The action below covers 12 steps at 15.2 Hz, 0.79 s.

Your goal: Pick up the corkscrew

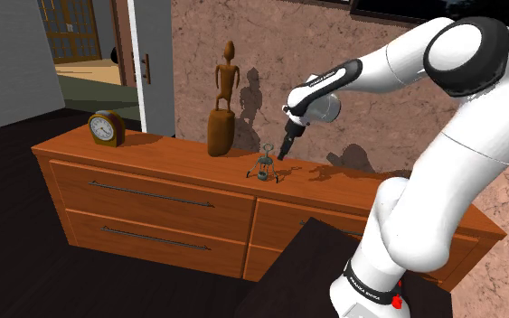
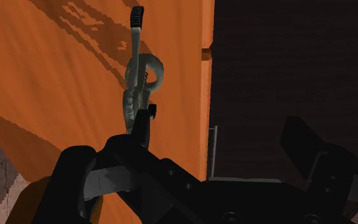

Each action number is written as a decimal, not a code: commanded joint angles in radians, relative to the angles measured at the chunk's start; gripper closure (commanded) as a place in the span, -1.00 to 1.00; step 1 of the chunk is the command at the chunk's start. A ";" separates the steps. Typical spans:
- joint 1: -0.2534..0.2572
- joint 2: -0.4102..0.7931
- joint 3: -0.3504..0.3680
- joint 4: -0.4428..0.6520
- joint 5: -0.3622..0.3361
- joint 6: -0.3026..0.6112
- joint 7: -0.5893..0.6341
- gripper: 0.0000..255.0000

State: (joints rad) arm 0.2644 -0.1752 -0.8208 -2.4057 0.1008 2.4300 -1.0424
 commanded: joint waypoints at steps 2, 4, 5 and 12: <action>0.077 0.196 -0.102 0.108 0.305 -0.003 -0.289 -1.00; 0.043 0.336 -0.089 0.192 0.504 -0.047 -0.462 -1.00; 0.006 0.396 -0.062 0.235 0.580 -0.072 -0.529 -1.00; -0.078 0.507 0.020 0.266 0.723 -0.058 -0.648 -1.00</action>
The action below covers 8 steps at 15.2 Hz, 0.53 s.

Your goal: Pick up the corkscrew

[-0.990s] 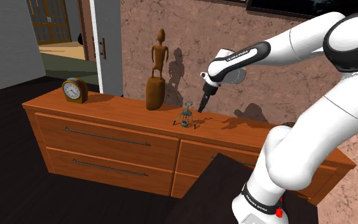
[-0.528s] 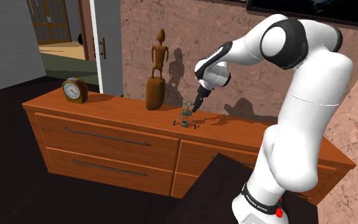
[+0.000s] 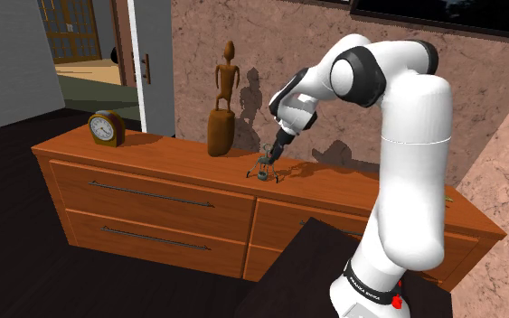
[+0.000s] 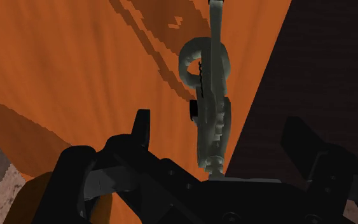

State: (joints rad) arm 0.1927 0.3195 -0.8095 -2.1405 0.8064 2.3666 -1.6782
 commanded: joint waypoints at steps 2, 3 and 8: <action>-0.016 0.030 0.021 0.000 0.041 0.013 -0.032 -1.00; -0.017 0.030 0.021 0.000 0.041 0.013 -0.032 -1.00; -0.017 0.030 0.021 -0.001 0.042 0.014 -0.033 1.00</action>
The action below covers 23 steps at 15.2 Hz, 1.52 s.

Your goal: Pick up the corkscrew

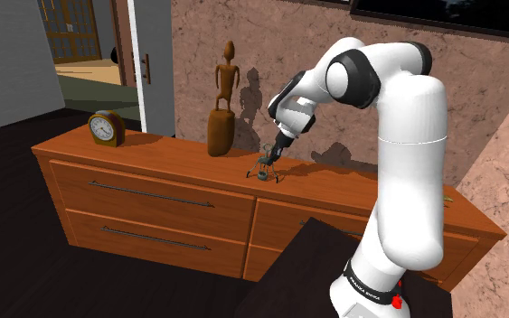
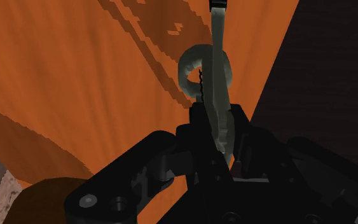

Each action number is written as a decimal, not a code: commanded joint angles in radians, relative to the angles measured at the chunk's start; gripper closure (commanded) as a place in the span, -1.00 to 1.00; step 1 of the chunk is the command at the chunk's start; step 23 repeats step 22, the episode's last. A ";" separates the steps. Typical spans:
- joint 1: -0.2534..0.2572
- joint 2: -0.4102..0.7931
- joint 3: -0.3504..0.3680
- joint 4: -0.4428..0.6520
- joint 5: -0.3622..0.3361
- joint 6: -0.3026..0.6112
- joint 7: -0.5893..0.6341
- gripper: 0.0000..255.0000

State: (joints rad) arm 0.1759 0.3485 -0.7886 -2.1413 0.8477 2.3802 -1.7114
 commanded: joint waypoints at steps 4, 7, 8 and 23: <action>0.000 0.000 0.000 0.000 0.000 0.000 0.000 1.00; 0.013 -0.022 -0.016 0.001 -0.031 -0.010 0.026 1.00; 0.020 -0.033 -0.023 0.002 -0.046 -0.015 0.038 1.00; 0.088 -0.167 -0.102 0.027 -0.233 -0.087 0.190 1.00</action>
